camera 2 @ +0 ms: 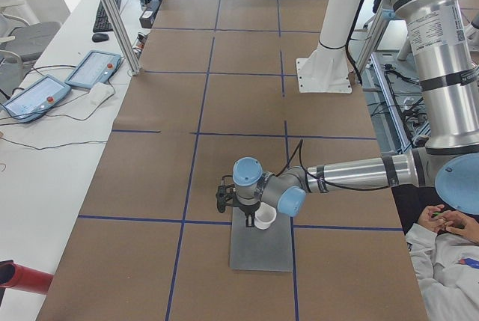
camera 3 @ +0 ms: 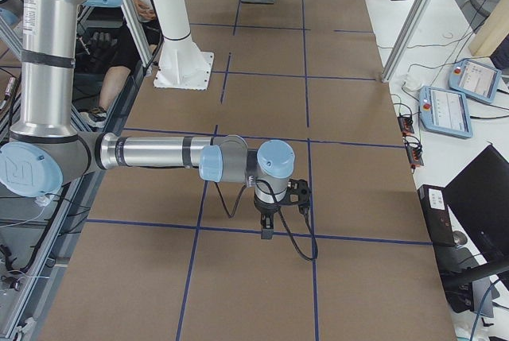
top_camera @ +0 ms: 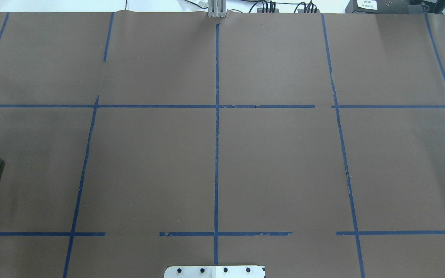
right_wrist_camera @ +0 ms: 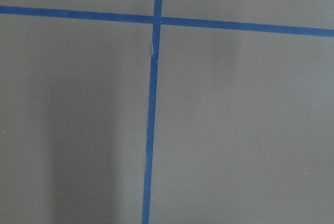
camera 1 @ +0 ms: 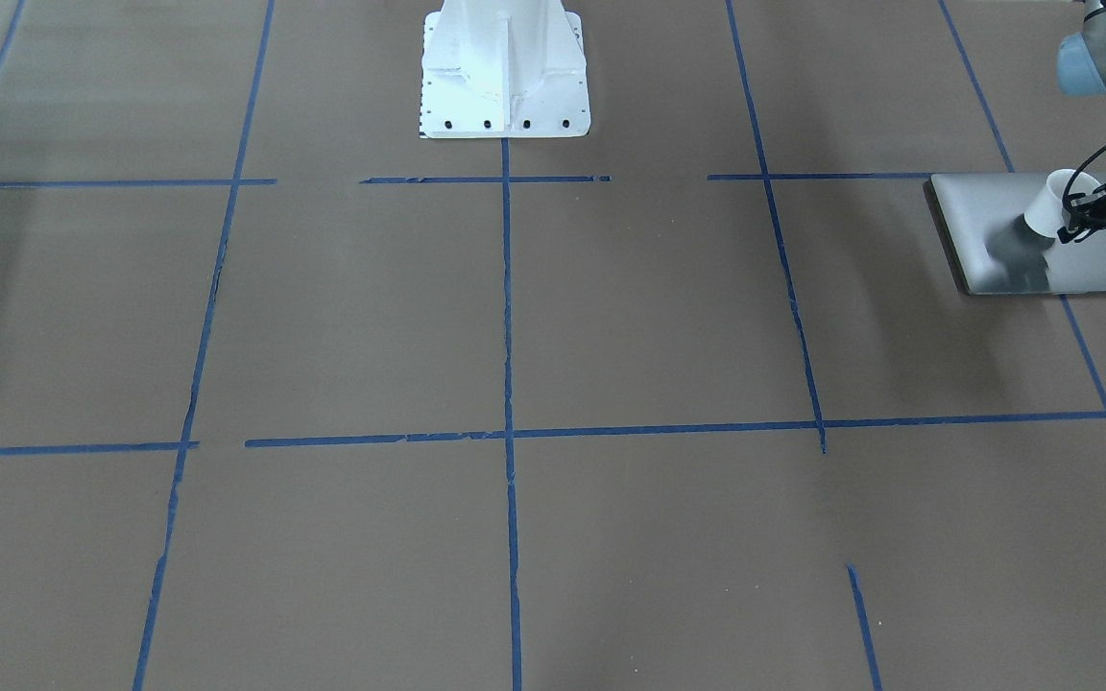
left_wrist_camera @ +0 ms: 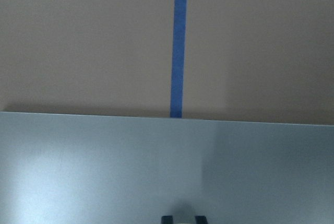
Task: Place cup on laptop
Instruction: 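Lower the mug onto the laptop lid and open the left gripper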
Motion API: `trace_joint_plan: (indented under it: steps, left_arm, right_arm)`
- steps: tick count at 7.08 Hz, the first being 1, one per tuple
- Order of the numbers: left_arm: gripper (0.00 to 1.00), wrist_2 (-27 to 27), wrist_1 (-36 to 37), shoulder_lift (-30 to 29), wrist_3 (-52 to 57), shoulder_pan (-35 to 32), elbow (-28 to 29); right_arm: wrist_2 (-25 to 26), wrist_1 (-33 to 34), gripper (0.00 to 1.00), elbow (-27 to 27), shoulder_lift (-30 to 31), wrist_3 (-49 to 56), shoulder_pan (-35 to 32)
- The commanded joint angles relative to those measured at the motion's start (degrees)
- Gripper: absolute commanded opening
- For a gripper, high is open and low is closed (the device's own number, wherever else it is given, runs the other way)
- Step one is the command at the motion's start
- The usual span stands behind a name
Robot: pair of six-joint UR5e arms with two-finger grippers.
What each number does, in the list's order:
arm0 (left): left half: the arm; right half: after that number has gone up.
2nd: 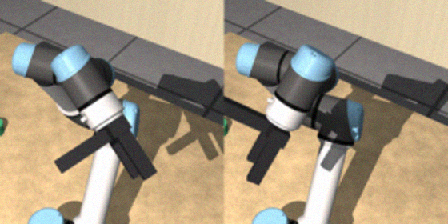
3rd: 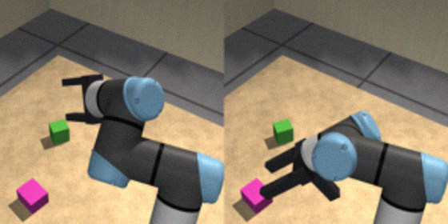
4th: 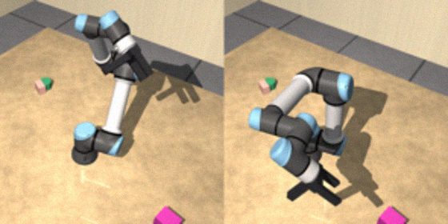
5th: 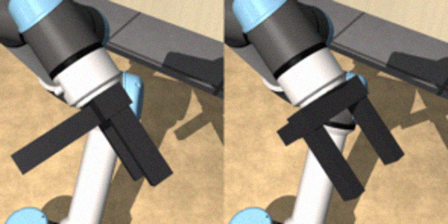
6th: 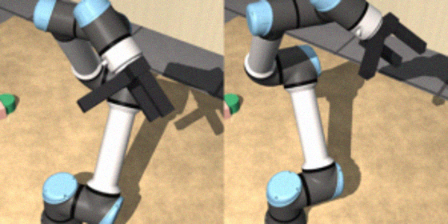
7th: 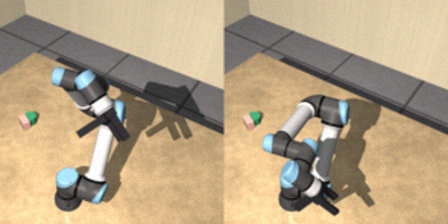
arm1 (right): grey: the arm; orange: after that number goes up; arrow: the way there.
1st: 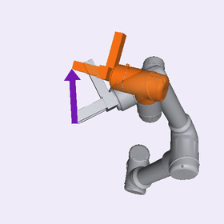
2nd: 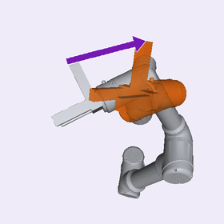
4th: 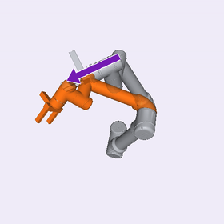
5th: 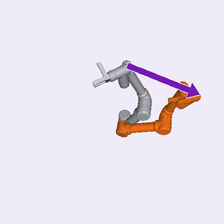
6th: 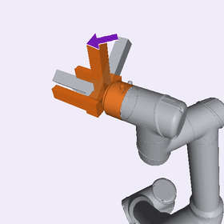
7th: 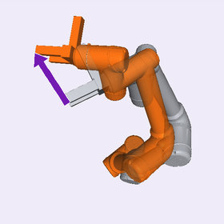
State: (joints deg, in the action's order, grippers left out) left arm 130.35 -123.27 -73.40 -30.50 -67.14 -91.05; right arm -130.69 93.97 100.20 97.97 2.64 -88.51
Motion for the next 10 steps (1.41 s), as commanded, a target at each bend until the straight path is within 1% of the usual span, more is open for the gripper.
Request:
trace_joint_plan:
  steps: [1,2,3,4,5,6,7,8,9,10]
  left_arm:
    - [0.0,0.25,-0.04,-0.17,0.09,0.08,0.26]
    - [0.0,0.25,-0.04,-0.34,0.09,0.08,0.87]
    - [0.41,0.16,-0.04,-0.52,0.26,0.08,0.88]
    - [0.73,0.08,-0.04,-0.61,0.27,0.17,0.96]
    - [1.0,-0.36,-0.04,-0.69,0.27,0.08,0.88]
    - [1.0,-0.36,0.14,-0.61,0.7,-0.18,0.09]
    - [1.0,-0.45,0.49,-0.35,4.71,-2.79,-0.96]
    - [1.0,-0.02,1.01,0.01,10.49,-9.86,-2.19]
    - [1.0,0.07,5.45,0.1,16.47,-15.76,-4.55]
    - [1.0,0.16,15.16,-0.6,23.05,-20.44,-8.49]
  right_arm:
    - [0.0,0.08,1.0,0.0,0.02,0.0,0.0]
    - [0.0,-0.01,1.0,0.0,0.02,0.0,0.0]
    - [0.0,0.08,1.0,0.0,-0.06,0.0,0.0]
    - [0.0,-0.01,1.0,0.0,0.02,0.0,0.0]
    - [0.0,0.08,1.0,0.0,0.02,0.0,0.0]
    - [0.0,-0.01,1.0,0.0,0.02,0.0,0.0]
    - [0.0,0.08,1.0,0.0,-0.06,0.0,0.0]
    - [0.0,-0.01,1.0,0.0,-0.06,0.0,0.0]
    - [0.0,-0.01,1.0,0.0,0.02,0.0,0.0]
    - [0.0,0.08,1.0,0.0,-0.06,0.0,0.0]
